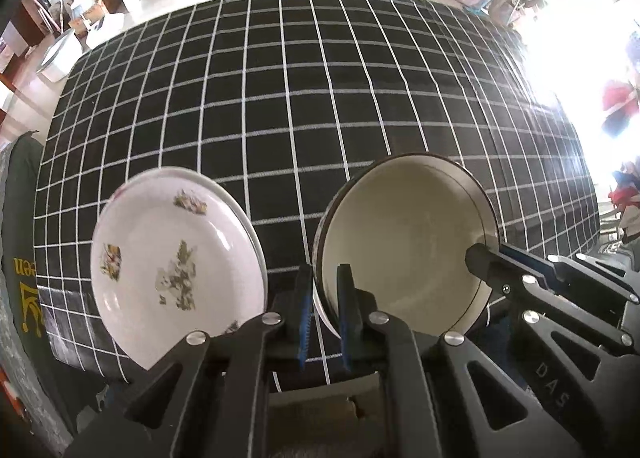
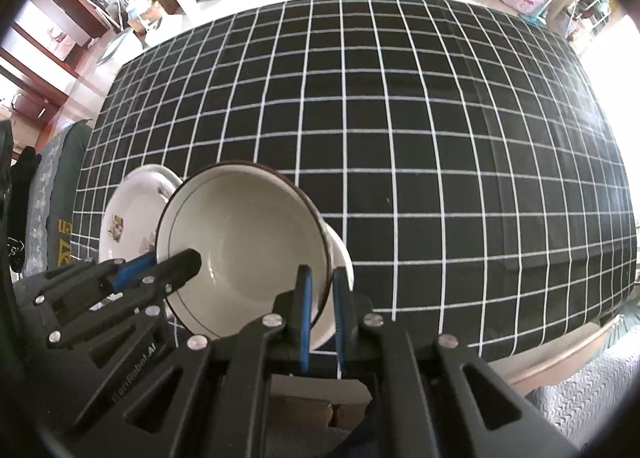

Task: Organize plates and bowls
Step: 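Lower the pink-floral bowl into the cream bowl with the left gripper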

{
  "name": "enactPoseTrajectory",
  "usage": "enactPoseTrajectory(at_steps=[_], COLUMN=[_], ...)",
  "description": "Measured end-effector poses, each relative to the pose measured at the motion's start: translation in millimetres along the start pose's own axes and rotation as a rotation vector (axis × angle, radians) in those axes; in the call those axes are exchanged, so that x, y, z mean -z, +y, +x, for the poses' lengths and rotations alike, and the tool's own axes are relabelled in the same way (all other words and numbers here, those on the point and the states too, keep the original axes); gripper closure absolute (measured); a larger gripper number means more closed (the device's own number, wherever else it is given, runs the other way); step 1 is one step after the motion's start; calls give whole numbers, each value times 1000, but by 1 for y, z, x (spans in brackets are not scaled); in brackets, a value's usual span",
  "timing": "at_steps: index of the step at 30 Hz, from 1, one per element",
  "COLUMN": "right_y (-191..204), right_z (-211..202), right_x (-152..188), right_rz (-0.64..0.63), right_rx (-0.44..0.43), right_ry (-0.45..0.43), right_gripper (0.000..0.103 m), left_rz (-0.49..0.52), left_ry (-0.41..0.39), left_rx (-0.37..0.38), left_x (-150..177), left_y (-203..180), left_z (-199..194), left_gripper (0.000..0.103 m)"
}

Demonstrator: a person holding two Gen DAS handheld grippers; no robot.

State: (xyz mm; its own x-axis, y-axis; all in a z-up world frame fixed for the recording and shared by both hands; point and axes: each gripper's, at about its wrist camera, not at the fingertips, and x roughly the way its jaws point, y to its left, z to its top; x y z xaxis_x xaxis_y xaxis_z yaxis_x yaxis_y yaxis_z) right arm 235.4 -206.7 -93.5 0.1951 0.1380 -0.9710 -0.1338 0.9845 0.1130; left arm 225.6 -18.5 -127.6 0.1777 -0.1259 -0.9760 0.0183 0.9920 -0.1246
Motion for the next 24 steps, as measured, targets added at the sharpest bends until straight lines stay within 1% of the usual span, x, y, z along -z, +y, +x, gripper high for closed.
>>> enactPoseTrajectory(at_steps=[7,12,15,24], right_y=[-5,-6,-3,0], right_z=[10,20,26,25], right_x=[8,10,10,13], right_rz=[0,-2,-3,-20], right_rx=[13,22,29,32], right_ry=[22,53,59,51], right_gripper=[90,90,90,90], left_rz=[-4,14,20,20], left_ry=[38,44,48,50], left_rx=[10,-2,-13,-16], left_x=[15,11,6,10], left_y=[-4,-7,-10,-13], left_z=[28,38,28,37], left_gripper=[93,92,91,91])
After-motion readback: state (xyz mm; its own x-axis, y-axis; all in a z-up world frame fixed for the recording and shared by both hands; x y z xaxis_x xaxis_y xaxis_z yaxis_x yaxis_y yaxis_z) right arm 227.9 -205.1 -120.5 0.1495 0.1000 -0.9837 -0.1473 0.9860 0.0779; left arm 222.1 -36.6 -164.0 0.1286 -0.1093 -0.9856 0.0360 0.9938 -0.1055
